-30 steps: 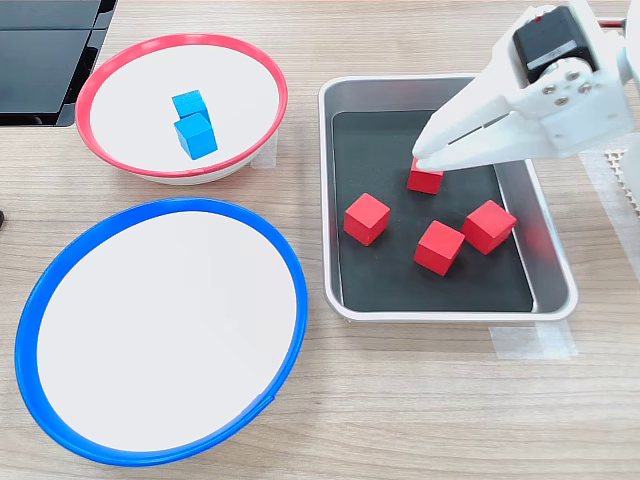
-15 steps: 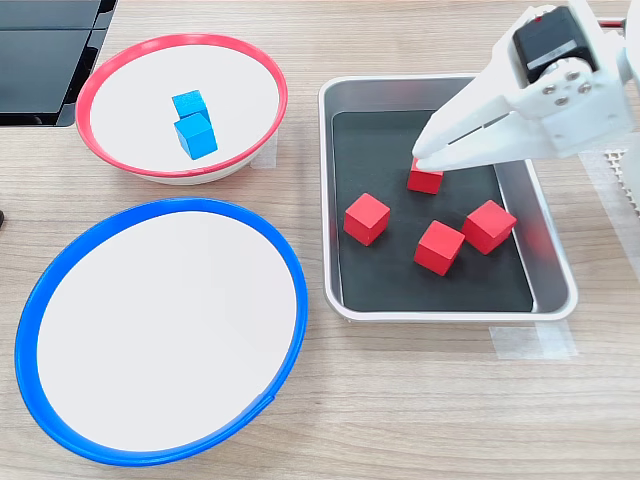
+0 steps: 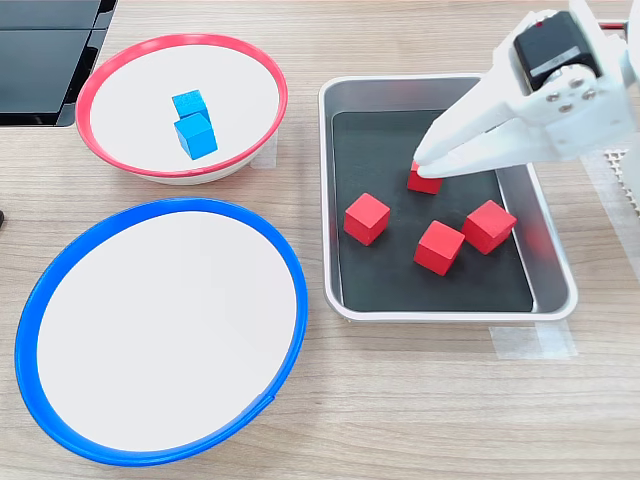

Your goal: Resolve any anomalies and move all blocks to matching dishes

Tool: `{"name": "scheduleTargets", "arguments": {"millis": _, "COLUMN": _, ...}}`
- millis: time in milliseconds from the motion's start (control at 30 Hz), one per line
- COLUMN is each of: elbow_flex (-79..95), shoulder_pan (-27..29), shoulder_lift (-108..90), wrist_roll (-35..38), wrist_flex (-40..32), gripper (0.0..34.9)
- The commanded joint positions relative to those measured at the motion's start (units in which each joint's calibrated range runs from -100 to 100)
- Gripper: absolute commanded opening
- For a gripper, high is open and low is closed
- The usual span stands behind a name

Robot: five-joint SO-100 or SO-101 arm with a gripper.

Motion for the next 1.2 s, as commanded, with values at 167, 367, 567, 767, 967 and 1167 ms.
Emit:
{"name": "scheduleTargets", "arguments": {"millis": 167, "elbow_flex": -32.8, "shoulder_pan": 4.0, "shoulder_lift": 41.8, "wrist_roll": 11.2, "wrist_flex": -2.5, "gripper": 1.8}}
{"name": "scheduleTargets", "arguments": {"millis": 367, "elbow_flex": -71.6, "shoulder_pan": 8.0, "shoulder_lift": 78.6, "wrist_roll": 13.8, "wrist_flex": 8.4, "gripper": 10.1}}
{"name": "scheduleTargets", "arguments": {"millis": 567, "elbow_flex": -93.6, "shoulder_pan": 9.4, "shoulder_lift": 100.0, "wrist_roll": 17.8, "wrist_flex": 8.4, "gripper": 13.7}}
{"name": "scheduleTargets", "arguments": {"millis": 767, "elbow_flex": -99.5, "shoulder_pan": 9.8, "shoulder_lift": 110.6, "wrist_roll": 21.9, "wrist_flex": 2.2, "gripper": 17.0}}
{"name": "scheduleTargets", "arguments": {"millis": 967, "elbow_flex": -102.0, "shoulder_pan": 9.8, "shoulder_lift": 116.9, "wrist_roll": 23.6, "wrist_flex": -1.4, "gripper": 17.6}}
{"name": "scheduleTargets", "arguments": {"millis": 1167, "elbow_flex": -106.1, "shoulder_pan": 9.6, "shoulder_lift": 121.8, "wrist_roll": 24.7, "wrist_flex": -2.2, "gripper": 17.4}}
